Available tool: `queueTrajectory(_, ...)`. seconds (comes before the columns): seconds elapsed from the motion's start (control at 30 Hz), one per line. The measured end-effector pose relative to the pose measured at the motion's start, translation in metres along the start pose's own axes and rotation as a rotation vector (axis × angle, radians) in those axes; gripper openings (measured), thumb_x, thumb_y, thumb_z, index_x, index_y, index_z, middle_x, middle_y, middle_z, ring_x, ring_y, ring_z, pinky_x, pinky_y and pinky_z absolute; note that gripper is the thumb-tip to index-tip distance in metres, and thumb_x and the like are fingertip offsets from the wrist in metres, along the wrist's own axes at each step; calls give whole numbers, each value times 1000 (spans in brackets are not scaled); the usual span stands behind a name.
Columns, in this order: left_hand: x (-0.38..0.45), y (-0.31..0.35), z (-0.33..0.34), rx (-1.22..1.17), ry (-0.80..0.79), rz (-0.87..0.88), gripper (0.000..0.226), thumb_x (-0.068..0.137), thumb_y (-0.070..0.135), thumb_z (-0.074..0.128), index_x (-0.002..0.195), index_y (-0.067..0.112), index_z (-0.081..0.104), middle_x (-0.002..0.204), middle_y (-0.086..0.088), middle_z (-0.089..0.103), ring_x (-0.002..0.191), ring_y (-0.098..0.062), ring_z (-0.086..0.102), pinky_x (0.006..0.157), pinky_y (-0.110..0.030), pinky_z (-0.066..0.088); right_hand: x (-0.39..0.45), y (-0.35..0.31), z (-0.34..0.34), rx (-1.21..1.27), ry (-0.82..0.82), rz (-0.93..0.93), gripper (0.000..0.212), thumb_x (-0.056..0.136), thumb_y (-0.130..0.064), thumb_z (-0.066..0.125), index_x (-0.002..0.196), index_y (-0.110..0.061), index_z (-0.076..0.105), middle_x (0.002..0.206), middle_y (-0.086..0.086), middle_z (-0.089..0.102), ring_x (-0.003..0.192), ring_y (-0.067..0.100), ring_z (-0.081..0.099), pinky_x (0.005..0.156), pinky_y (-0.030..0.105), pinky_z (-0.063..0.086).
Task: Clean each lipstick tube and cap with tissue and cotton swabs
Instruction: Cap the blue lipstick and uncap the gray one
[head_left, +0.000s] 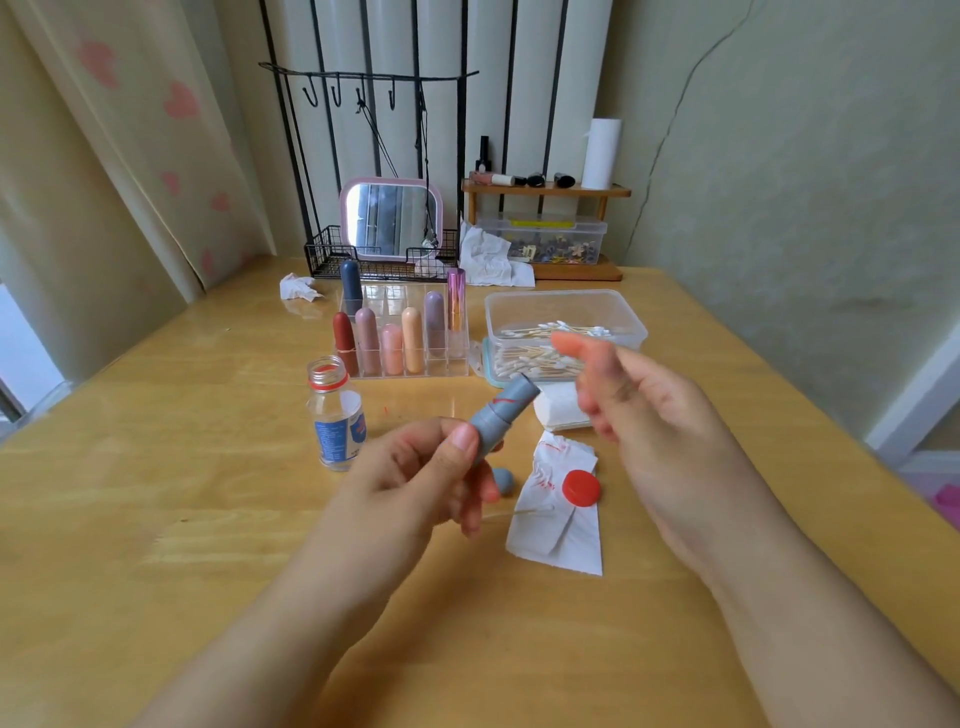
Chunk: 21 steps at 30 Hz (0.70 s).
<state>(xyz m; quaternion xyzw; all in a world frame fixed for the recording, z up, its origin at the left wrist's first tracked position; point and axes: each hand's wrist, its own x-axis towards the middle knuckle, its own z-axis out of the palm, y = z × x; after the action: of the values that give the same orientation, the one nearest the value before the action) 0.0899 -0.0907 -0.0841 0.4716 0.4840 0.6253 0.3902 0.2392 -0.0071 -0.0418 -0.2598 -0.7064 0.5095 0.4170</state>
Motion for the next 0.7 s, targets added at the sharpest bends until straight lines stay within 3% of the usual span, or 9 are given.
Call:
queueTrajectory(0.07, -1, 2, 3, -141, -37, -79, 38, 83, 37, 48, 87, 3, 65, 63, -8, 59, 51, -17, 48, 54, -24, 46, 1, -2, -3, 37, 21, 2, 59, 62, -64, 48, 106, -29, 63, 66, -30, 58, 71, -11, 53, 72, 10, 41)
queueTrajectory(0.17, -2, 5, 6, -347, -117, -168, 38, 84, 37, 47, 79, 7, 69, 61, -10, 54, 48, -17, 46, 48, -25, 45, -1, -1, 1, 44, -13, 33, 52, 66, -56, 52, 105, -25, 64, 64, -31, 58, 68, -13, 54, 71, 10, 40)
queueTrajectory(0.23, -2, 6, 6, -425, -162, -194, 36, 83, 39, 49, 78, 10, 71, 60, -9, 53, 46, -17, 46, 46, -26, 44, -3, 0, 6, 51, -48, 46, 40, 73, -53, 60, 101, -26, 68, 70, -24, 63, 71, -9, 56, 70, 8, 43)
queueTrajectory(0.33, 1, 3, 3, -516, -239, -191, 38, 81, 47, 64, 82, 10, 70, 61, -7, 53, 47, -17, 48, 48, -27, 45, -4, 4, 9, 68, -71, 31, 39, 63, -54, 65, 94, -32, 74, 90, 12, 64, 82, 5, 56, 72, 11, 46)
queueTrajectory(0.47, 0, 1, 3, -517, -287, -193, 41, 80, 50, 66, 84, 10, 69, 61, -5, 53, 47, -16, 47, 51, -27, 45, -5, 2, 11, 109, -68, 39, 31, 65, -47, 67, 94, -38, 73, 81, 6, 54, 69, 6, 50, 54, 8, 39)
queueTrajectory(0.6, -5, 7, 9, -446, -261, -214, 40, 86, 40, 45, 80, 10, 69, 59, -6, 50, 47, -15, 43, 50, -26, 45, -6, 2, 14, 176, -99, 36, 38, 71, -40, 73, 100, -17, 71, 65, 0, 55, 60, 23, 55, 54, 13, 41)
queueTrajectory(0.7, -6, 6, 11, -377, -266, -181, 41, 87, 39, 43, 87, 7, 68, 62, -9, 53, 50, -17, 46, 54, -26, 47, -9, -3, 15, 248, -85, 33, 32, 73, -25, 65, 96, -3, 68, 55, -4, 58, 48, 20, 54, 49, 14, 42)
